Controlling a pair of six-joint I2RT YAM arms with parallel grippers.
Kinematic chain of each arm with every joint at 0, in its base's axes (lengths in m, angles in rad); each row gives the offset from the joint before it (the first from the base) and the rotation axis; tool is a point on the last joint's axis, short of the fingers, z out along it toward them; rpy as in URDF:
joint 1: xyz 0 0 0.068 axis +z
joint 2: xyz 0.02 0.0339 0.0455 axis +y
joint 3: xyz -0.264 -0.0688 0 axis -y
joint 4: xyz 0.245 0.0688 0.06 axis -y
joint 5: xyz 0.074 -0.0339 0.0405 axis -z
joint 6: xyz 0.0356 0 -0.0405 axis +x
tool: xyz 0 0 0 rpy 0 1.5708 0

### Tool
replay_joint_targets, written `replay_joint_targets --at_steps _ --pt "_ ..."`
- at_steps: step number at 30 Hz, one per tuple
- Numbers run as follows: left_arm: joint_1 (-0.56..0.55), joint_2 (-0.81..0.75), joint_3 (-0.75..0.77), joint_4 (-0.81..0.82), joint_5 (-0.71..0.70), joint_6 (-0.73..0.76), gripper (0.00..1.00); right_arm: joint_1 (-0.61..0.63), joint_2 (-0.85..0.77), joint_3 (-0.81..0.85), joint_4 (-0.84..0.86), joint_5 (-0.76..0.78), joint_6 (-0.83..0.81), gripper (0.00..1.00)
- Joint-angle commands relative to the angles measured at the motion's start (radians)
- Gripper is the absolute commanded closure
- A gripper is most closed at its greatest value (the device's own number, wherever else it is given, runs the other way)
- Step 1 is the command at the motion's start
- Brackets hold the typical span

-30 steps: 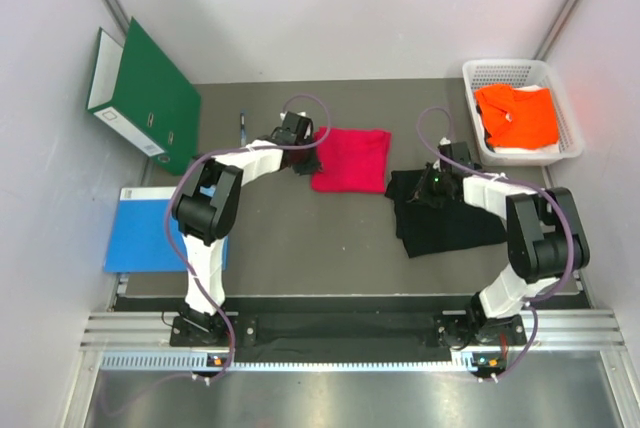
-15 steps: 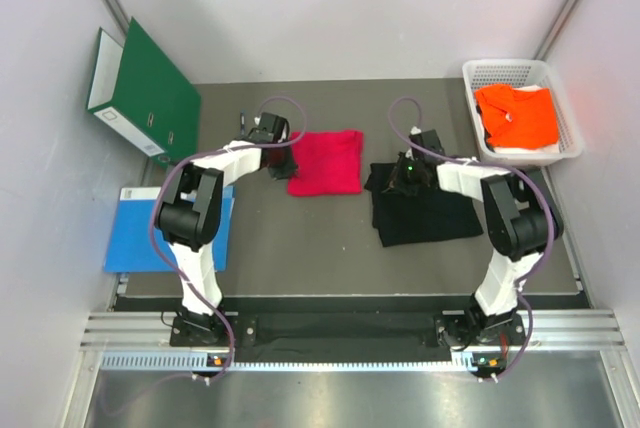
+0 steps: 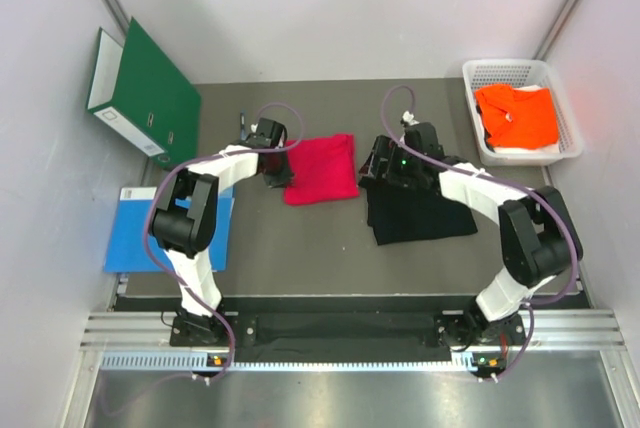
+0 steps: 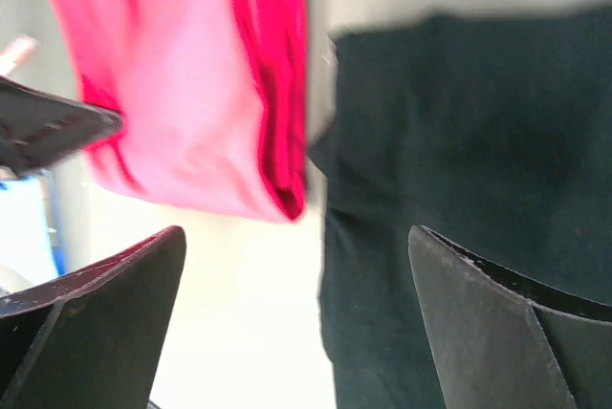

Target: Fold and stack the t-shirts

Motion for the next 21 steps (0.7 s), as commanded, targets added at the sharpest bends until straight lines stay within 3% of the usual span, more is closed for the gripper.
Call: replay_joint_targets --at_steps 1,9,13,21 --pt "0.015 -0.042 -0.007 -0.103 -0.045 0.032 1.0 0.004 0.033 0.036 0.141 -0.054 -0.023 0.0" --pt "0.045 -0.055 -0.004 -0.138 -0.043 0.063 1.0 0.019 0.216 0.161 0.212 -0.144 0.0 0.0" --pt "0.049 -0.053 -0.002 -0.144 -0.034 0.07 1.0 0.021 0.284 0.19 0.217 -0.176 0.007 0.07" --pt "0.049 -0.047 -0.02 -0.133 -0.023 0.072 1.0 0.039 0.253 0.182 0.224 -0.139 0.018 0.12"
